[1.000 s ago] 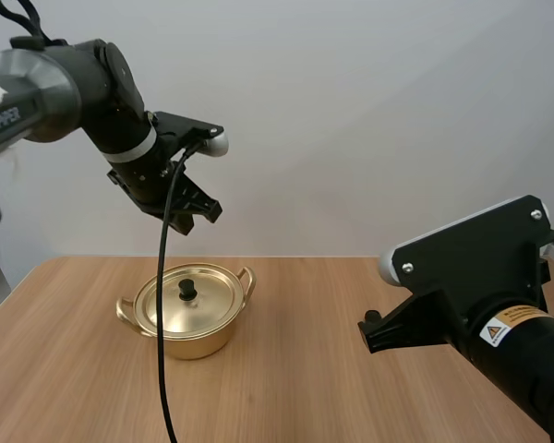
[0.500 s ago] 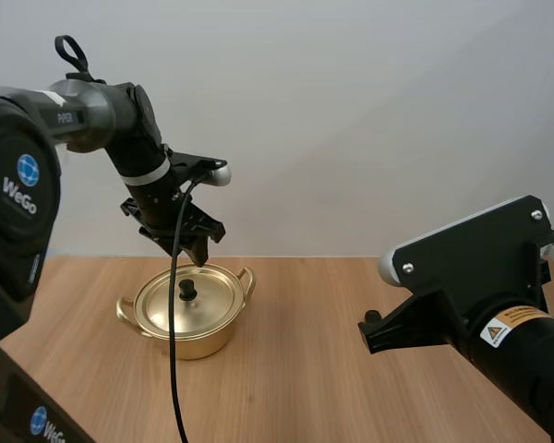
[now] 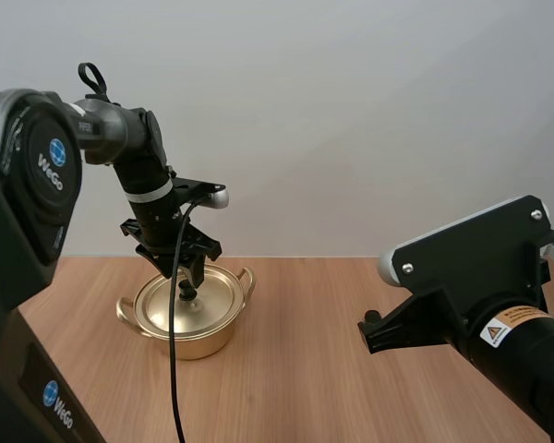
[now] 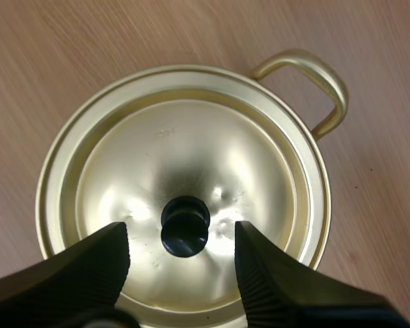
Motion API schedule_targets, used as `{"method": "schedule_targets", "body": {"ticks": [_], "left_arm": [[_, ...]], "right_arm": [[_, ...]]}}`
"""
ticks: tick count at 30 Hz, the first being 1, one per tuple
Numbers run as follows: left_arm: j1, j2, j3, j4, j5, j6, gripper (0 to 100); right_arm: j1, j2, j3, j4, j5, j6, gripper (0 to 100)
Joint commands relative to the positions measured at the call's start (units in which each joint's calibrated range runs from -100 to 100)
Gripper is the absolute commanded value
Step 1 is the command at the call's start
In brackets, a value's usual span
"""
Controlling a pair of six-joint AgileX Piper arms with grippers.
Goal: Open the pot, put the car inside, and close it
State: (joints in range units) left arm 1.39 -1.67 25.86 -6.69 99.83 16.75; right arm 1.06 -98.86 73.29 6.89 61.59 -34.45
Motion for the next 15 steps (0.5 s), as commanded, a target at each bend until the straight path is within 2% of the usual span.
{"method": "schedule_targets", "body": {"ticks": [1,15], "left_arm": [[-0.03,0.43,1.06,0.11,0.17,0.00,78],[-0.03,0.40,1.93,0.11,0.17,0.10,78]], "right_arm": [[-0.03,-0.05,-0.03,0.15,0.12,-0.12,0],[-0.03,-0.05,-0.03,0.15,0.12,-0.26,0]]}}
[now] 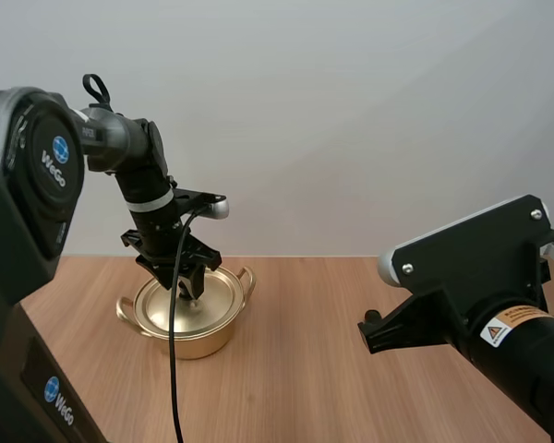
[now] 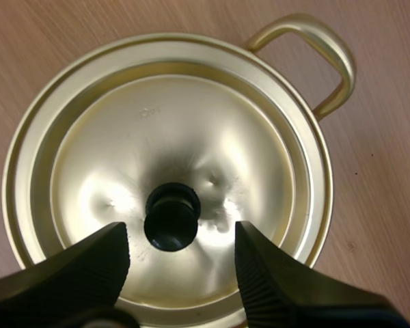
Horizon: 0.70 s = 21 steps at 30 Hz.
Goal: Open the pot, put the car inside, and close it
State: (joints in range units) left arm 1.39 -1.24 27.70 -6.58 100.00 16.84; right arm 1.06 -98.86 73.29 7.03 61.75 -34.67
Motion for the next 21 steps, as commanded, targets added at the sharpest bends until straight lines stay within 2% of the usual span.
{"method": "schedule_targets", "body": {"ticks": [1,21], "left_arm": [[-0.03,-0.03,0.10,-0.01,0.00,0.01,78],[-0.03,1.28,0.10,-0.90,-0.27,0.82,78]], "right_arm": [[-0.03,-0.05,-0.03,0.02,-0.04,-0.04,0],[-0.12,-0.05,-0.03,0.02,0.19,-0.17,0]]}}
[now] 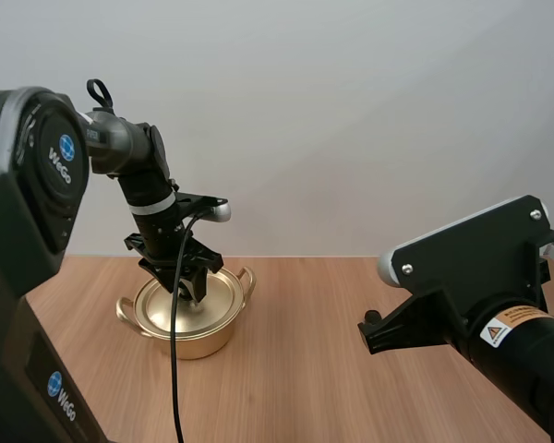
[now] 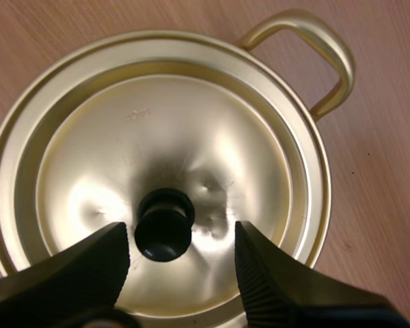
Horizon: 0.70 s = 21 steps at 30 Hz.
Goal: Open the pot, put the car inside, and close it
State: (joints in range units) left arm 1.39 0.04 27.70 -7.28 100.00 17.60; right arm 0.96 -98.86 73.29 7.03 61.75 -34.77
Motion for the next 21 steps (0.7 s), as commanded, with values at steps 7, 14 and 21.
{"method": "schedule_targets", "body": {"ticks": [7,14,21], "left_arm": [[-0.03,0.09,0.10,-0.17,-1.35,0.05,78],[-0.03,0.09,0.10,-0.17,-1.34,0.05,77],[-0.03,1.94,2.67,-0.17,-1.52,2.44,27]], "right_arm": [[-0.28,-0.05,-0.03,0.31,0.18,-0.27,0],[-0.52,-0.05,-0.03,0.31,0.18,-0.35,0],[-0.68,-1.14,-0.03,0.40,0.18,-0.35,0]]}}
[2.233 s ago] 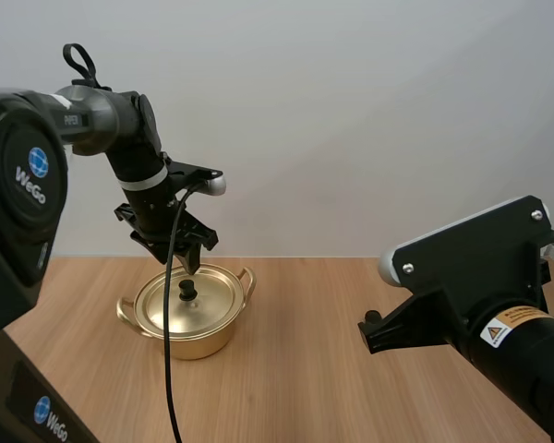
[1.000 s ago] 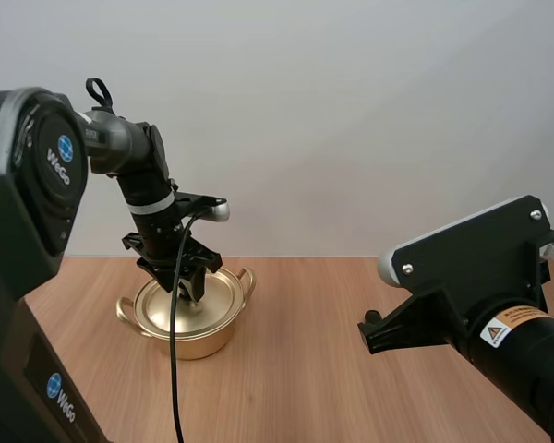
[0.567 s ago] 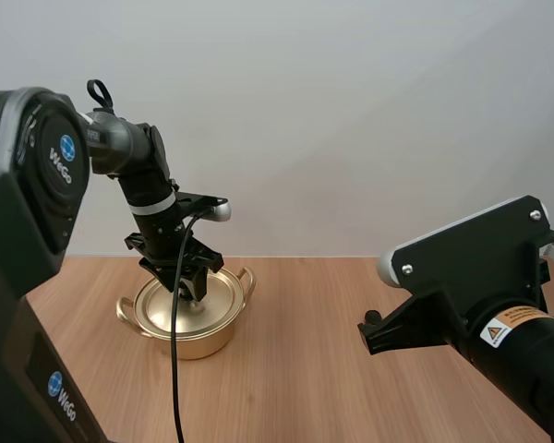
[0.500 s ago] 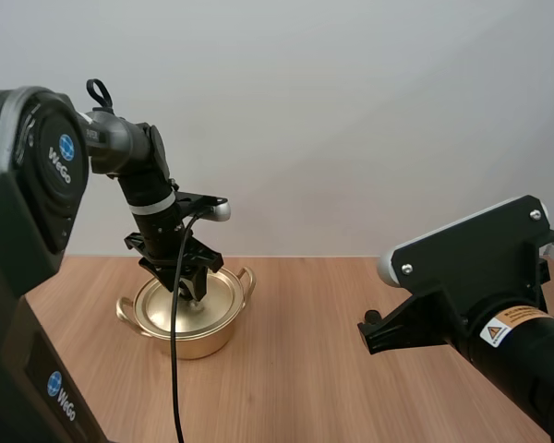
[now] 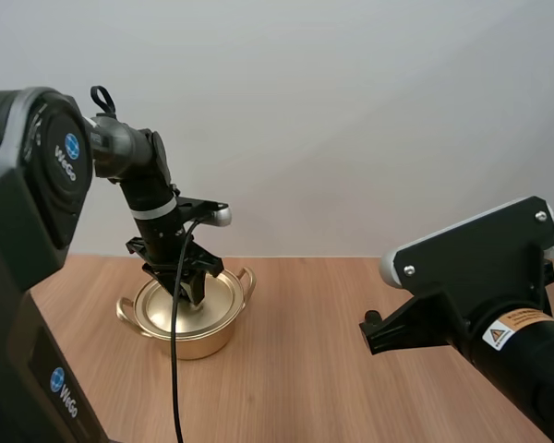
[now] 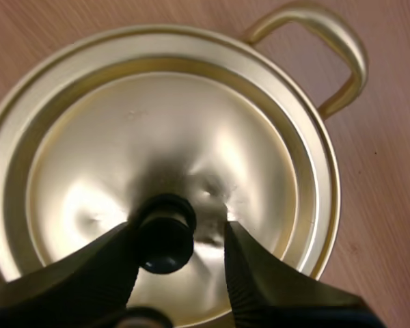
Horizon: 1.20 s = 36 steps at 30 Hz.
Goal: Open the pot, put the car inside, and close it
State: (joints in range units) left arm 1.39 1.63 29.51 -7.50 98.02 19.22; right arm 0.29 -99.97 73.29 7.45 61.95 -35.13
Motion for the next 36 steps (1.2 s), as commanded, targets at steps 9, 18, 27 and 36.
{"method": "schedule_targets", "body": {"ticks": [9,18,27,36], "left_arm": [[-0.03,-5.16,-4.71,-0.44,-3.10,1.39,0],[-0.03,-23.71,-24.33,-10.42,-4.35,1.39,0],[-0.03,-44.74,-35.90,-16.34,-18.78,1.39,0],[-0.03,-49.35,-48.81,-13.91,-18.59,-1.09,0]], "right_arm": [[-0.01,-0.03,-0.03,0.43,0.16,-0.64,0],[-0.01,0.39,-0.03,0.43,0.16,-0.63,0],[-0.01,16.63,-0.36,0.91,-4.31,-1.18,0],[-0.01,57.75,-13.77,0.27,0.78,-1.75,0]]}}
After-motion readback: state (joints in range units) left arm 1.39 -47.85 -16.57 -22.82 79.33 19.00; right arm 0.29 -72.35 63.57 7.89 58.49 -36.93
